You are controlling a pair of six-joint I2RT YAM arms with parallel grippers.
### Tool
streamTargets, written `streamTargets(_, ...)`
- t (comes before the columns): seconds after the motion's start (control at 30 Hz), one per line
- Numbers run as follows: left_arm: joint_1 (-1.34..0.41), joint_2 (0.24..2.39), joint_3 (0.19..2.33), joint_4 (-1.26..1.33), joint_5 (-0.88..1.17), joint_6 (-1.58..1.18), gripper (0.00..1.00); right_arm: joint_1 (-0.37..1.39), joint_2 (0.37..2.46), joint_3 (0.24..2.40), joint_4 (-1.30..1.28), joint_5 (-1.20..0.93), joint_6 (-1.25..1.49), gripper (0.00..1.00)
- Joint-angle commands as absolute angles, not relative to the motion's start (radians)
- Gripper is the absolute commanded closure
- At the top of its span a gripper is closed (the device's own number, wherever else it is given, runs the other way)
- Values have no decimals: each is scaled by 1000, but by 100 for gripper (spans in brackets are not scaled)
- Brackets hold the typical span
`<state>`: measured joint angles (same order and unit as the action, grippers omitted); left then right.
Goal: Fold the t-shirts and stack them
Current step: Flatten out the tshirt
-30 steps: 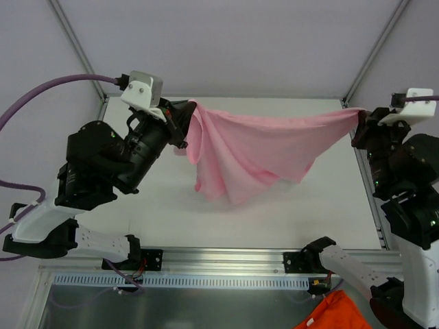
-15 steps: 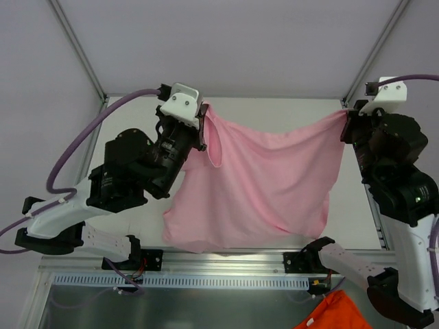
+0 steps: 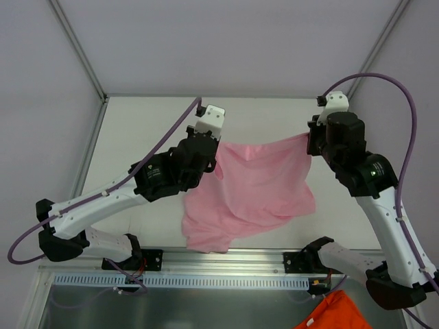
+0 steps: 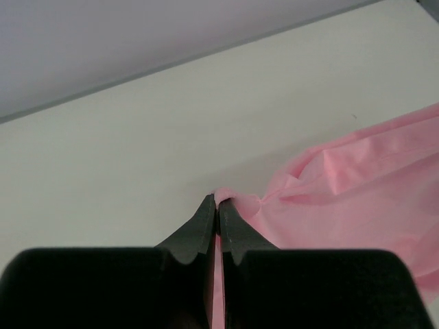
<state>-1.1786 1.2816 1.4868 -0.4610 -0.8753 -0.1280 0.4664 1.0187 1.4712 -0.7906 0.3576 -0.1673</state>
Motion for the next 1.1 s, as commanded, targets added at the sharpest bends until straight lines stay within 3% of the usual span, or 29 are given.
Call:
streamTargets(0.0, -1108, 1299, 1460, -449, -799, -216, 100, 482, 1054, 1445, -767, 391, -150, 99)
streamTargets(0.3, -927, 1410, 1427, -390, -692, -250, 100, 483, 1186, 1304, -574, 577, -138, 99)
streamTargets(0.77, -690, 1701, 1616, -354, -584, -281, 100, 422, 1704, 1661, -462, 704, -118, 99)
streamTargets(1.07, -663, 1907, 1836, -390, -578, -258, 100, 371, 1767, 1721, -471, 805, -144, 99)
